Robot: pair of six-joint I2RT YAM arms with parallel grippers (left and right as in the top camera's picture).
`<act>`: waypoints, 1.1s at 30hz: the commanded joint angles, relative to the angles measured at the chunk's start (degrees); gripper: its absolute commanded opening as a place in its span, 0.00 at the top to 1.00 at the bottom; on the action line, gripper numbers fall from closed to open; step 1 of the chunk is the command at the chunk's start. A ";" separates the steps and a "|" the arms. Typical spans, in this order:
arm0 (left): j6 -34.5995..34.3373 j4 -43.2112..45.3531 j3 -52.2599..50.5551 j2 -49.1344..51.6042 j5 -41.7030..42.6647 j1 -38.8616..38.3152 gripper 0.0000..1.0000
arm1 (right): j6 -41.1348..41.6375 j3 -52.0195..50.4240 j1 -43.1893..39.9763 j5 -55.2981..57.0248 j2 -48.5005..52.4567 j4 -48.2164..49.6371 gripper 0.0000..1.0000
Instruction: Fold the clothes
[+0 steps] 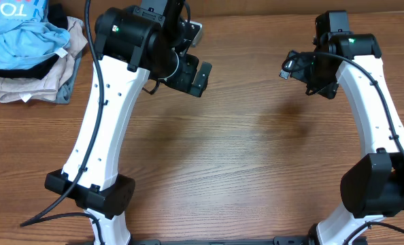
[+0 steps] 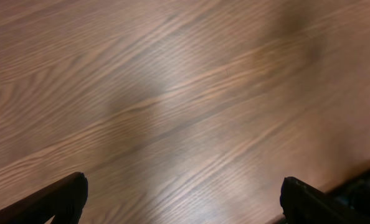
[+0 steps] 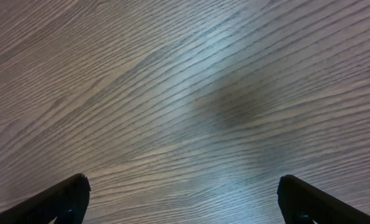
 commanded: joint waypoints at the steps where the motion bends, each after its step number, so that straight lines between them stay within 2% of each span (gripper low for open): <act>1: -2.21 -0.11 -0.24 0.09 -4.15 0.11 0.00 | -0.15 0.48 0.15 0.50 -0.59 0.22 0.00; 8: -1.31 -0.11 -0.52 0.46 -4.42 0.50 0.00 | -0.15 0.48 0.15 0.48 -0.59 0.24 0.00; 12: 4.02 1.57 -1.99 0.59 -5.84 0.52 0.00 | -0.15 0.50 0.15 0.50 -0.59 0.22 0.00; 18: 13.33 14.58 -6.80 -2.67 -5.84 0.57 0.00 | -0.15 0.48 0.15 0.48 -0.59 0.22 0.00; 23: 14.10 31.65 -23.89 -12.24 -4.22 2.51 0.00 | -0.15 0.48 0.15 0.48 -0.59 0.22 0.00; 28: 13.90 46.66 -47.36 -25.29 0.48 7.15 0.00 | -0.15 0.48 0.15 0.48 -0.59 0.22 0.00; 33: 13.90 61.00 -70.73 -39.43 0.92 11.32 0.00 | -0.15 0.48 0.15 0.48 -0.59 0.22 0.00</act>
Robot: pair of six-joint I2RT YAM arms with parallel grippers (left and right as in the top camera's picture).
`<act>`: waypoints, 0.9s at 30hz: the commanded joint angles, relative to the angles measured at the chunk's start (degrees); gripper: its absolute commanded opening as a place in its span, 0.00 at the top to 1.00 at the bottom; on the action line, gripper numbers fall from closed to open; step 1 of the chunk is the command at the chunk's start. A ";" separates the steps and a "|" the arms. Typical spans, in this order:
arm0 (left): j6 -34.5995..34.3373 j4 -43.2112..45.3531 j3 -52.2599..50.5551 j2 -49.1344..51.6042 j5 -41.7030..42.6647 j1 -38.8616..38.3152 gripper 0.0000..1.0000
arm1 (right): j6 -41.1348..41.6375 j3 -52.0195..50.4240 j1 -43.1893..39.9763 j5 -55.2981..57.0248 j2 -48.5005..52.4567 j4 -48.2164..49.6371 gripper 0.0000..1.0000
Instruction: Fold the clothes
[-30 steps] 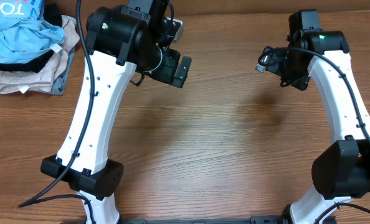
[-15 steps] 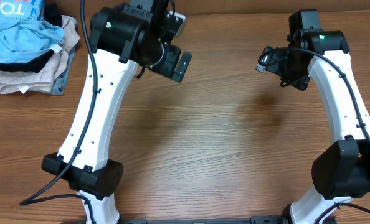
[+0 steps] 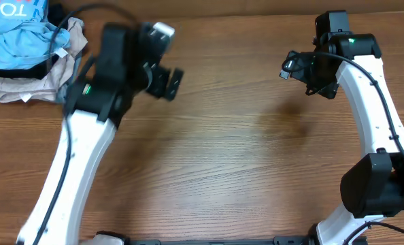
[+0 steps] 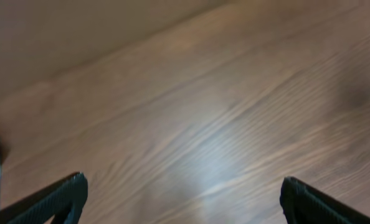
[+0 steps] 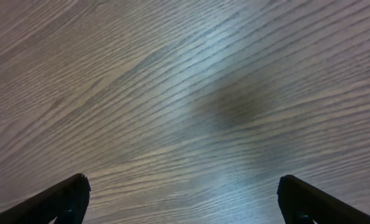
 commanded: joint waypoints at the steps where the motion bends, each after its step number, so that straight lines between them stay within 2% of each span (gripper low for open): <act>1: 1.20 6.84 -14.78 -10.19 2.16 2.45 0.00 | -0.15 0.50 0.15 0.39 -0.59 0.15 0.00; 7: 1.03 22.73 -38.45 -29.73 5.11 8.81 0.00 | -0.15 0.48 0.15 0.39 -0.61 0.15 0.00; 13: 0.79 32.92 -55.71 -49.37 4.81 12.74 0.00 | -0.15 0.48 0.15 0.42 -0.61 0.15 0.00; 18: 0.90 37.09 -65.24 -61.72 4.24 14.49 0.00 | -0.15 0.48 0.15 0.39 -0.59 0.15 0.00; 23: 1.27 37.05 -72.89 -73.11 4.13 16.04 0.00 | -0.13 0.48 0.15 0.42 -0.59 0.17 0.00; 27: 1.22 37.07 -76.46 -76.87 3.08 16.28 0.00 | -0.15 0.48 0.15 0.39 -0.59 0.15 0.00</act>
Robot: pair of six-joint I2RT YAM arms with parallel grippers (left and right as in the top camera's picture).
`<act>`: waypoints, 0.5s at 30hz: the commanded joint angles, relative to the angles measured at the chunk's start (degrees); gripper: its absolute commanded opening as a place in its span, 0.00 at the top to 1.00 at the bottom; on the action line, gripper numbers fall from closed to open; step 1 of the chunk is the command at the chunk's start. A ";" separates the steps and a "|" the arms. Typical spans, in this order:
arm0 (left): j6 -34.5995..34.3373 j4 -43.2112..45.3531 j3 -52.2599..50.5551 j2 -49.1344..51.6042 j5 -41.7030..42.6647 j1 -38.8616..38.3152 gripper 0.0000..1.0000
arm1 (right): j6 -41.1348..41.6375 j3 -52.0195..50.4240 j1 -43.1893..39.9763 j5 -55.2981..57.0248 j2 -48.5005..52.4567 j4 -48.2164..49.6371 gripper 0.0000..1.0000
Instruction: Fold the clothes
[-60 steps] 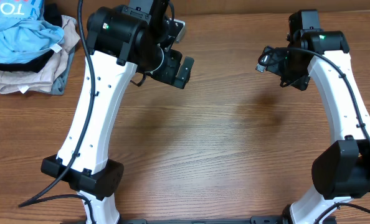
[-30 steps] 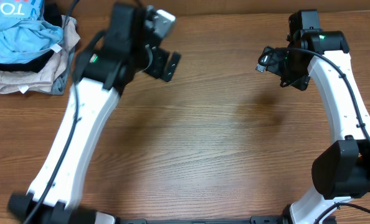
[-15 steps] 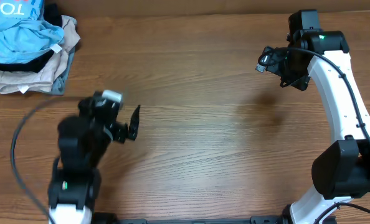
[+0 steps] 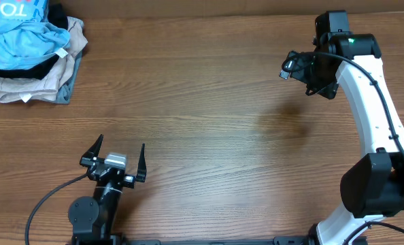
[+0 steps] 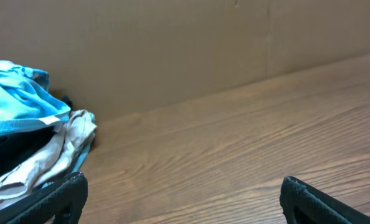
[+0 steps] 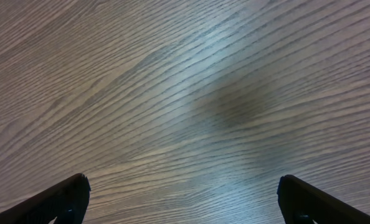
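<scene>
A heap of clothes (image 4: 30, 51) lies in the table's far left corner: a light blue garment on top, black and beige ones beneath. The left wrist view shows the same heap (image 5: 29, 146) at its left edge. My left gripper (image 4: 120, 151) sits low near the front left of the table, folded back over its base, fingers wide open and empty, far from the heap. My right gripper (image 4: 309, 76) hangs over the far right of the table, open, with only bare wood (image 6: 185, 112) under it.
The wooden table (image 4: 215, 143) runs across the whole view. A brown wall (image 5: 172, 43) rises behind its far edge. The right arm's white links stand along the right side.
My left arm has drawn back from the far left part of the table to a folded pose at the front left, its camera now facing the heap. The right arm has not moved.
My left gripper hung open over the far middle of the table. Then it was farther left, nearer the heap, still open. Now it rests folded at the front left. The right gripper stayed open in one place, and the heap lay untouched throughout.
</scene>
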 commanded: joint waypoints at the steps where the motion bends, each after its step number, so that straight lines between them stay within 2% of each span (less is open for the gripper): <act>1: 0.61 0.22 -3.65 -3.39 -1.18 0.52 0.00 | -0.13 0.50 0.15 0.37 -0.59 0.22 0.00; 15: -0.44 -0.70 -5.07 -5.57 -2.29 0.31 0.00 | -0.13 0.50 0.15 0.35 -0.59 0.22 0.00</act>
